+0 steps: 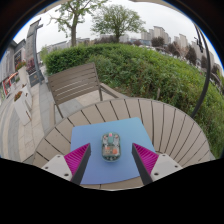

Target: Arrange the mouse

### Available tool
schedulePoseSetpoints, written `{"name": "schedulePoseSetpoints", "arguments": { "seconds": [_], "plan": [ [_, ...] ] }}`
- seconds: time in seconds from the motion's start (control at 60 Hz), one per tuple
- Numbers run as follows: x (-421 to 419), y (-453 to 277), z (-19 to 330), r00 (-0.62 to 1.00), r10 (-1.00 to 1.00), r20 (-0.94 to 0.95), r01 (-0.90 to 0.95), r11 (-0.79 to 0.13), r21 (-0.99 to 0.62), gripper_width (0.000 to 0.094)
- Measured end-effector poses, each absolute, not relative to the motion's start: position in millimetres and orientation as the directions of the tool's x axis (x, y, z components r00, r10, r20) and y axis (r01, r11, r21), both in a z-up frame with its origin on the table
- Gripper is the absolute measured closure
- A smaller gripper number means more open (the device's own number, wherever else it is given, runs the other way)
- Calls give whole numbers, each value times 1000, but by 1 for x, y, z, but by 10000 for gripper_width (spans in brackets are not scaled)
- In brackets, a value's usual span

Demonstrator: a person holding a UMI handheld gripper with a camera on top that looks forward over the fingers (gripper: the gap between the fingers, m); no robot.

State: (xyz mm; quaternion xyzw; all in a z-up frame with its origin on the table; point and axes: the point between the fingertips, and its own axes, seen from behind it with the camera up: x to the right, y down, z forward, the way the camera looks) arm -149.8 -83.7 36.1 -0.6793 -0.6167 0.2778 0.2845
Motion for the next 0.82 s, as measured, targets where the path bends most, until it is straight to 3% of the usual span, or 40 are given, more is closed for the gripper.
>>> {"name": "schedulePoseSetpoints", "arguments": {
  "seconds": [0.15,0.283,0.533,0.817],
  "plan": [
    [-48,-73,105,85,996,-9,712,-67,-699,88],
    [60,-66,143,47,999,-8,732,-40,-680,87],
    [211,-18,164,92,994,54,751,-34,-659,83],
    [277,-5,150,79,996,42,757,-33,-653,79]
  ]
}}
